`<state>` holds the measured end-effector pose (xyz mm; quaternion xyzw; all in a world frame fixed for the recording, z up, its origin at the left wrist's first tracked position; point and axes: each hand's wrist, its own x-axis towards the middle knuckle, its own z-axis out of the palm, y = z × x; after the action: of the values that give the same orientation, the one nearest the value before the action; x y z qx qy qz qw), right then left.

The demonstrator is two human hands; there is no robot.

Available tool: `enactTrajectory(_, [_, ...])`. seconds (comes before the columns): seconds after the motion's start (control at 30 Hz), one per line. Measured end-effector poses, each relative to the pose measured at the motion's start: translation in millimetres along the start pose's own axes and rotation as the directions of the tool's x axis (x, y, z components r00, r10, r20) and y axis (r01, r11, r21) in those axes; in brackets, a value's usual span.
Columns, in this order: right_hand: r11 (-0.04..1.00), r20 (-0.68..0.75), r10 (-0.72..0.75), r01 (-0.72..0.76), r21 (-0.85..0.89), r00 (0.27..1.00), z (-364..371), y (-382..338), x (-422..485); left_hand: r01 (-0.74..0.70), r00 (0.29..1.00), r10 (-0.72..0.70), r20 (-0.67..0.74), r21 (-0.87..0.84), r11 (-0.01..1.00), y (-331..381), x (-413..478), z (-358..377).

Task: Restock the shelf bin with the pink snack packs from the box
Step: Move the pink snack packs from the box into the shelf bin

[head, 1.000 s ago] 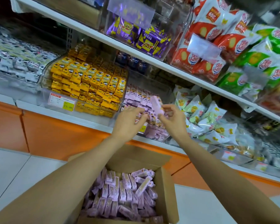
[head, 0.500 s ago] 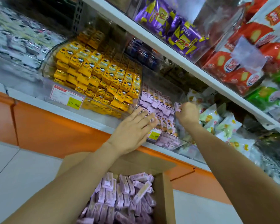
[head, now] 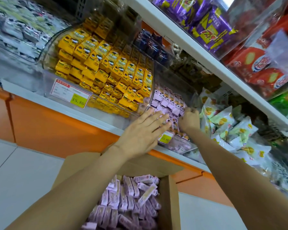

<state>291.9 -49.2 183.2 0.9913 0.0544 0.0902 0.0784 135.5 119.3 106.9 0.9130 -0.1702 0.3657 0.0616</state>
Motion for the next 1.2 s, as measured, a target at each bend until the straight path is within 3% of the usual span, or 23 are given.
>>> enactTrajectory(0.13, [0.997, 0.115, 0.025, -0.032, 0.064, 0.993, -4.1, 1.5, 4.7, 0.007, 1.000, -0.007, 0.027, 0.005, 1.000, 0.2, -0.3, -3.4])
enactTrajectory(0.27, [0.951, 0.109, 0.031, -0.063, 0.304, 0.994, -20.4, 4.8, 2.9, 0.018, 0.998, -0.019, 0.053, 0.010, 1.000, 1.6, -1.1, -7.5])
enactTrajectory(0.4, [0.802, -0.009, -0.038, 0.035, 0.596, 0.999, -32.2, 9.6, -26.0, 0.043, 0.996, -0.042, 0.077, -0.001, 0.999, 5.0, 0.8, -14.4])
enactTrajectory(0.57, [0.577, -0.215, -0.227, 0.309, 0.756, 0.950, -61.5, -4.9, -110.0, 0.124, 0.992, -0.122, 0.044, -0.051, 0.991, 21.7, -20.8, -28.9])
enactTrajectory(0.67, [0.427, -0.284, -0.358, 0.427, 0.797, 0.889, -55.8, -13.9, -170.7, 0.278, 0.959, -0.282, -0.023, -0.095, 0.956, 34.9, -59.4, -27.9])
enactTrajectory(0.73, [0.392, -0.261, -0.411, 0.428, 0.814, 0.873, -32.8, -17.9, -202.0, 0.382, 0.924, -0.380, 0.040, -0.099, 0.919, 38.9, -92.1, -18.0])
enactTrajectory(0.83, [0.473, -0.074, -0.474, 0.325, 0.819, 0.877, 31.9, -17.9, -228.5, 0.465, 0.843, -0.435, 0.316, -0.023, 0.885, 40.6, -149.9, 11.4])
enactTrajectory(0.93, [0.642, 0.277, -0.457, 0.098, 0.760, 0.846, 114.4, -10.3, -239.1, 0.551, 0.646, -0.457, 0.612, 0.040, 0.833, 44.0, -204.9, 41.4])
enactTrajectory(1.0, [0.723, 0.413, -0.441, 0.043, 0.689, 0.797, 162.5, -6.2, -243.8, 0.585, 0.561, -0.448, 0.696, 0.050, 0.810, 48.4, -228.3, 54.6])
enactTrajectory(1.2, [0.806, 0.678, -0.388, -0.126, 0.578, 0.624, 239.7, -28.2, -259.7, 0.651, 0.608, -0.492, 0.623, -0.036, 0.758, 60.4, -240.7, 65.1])
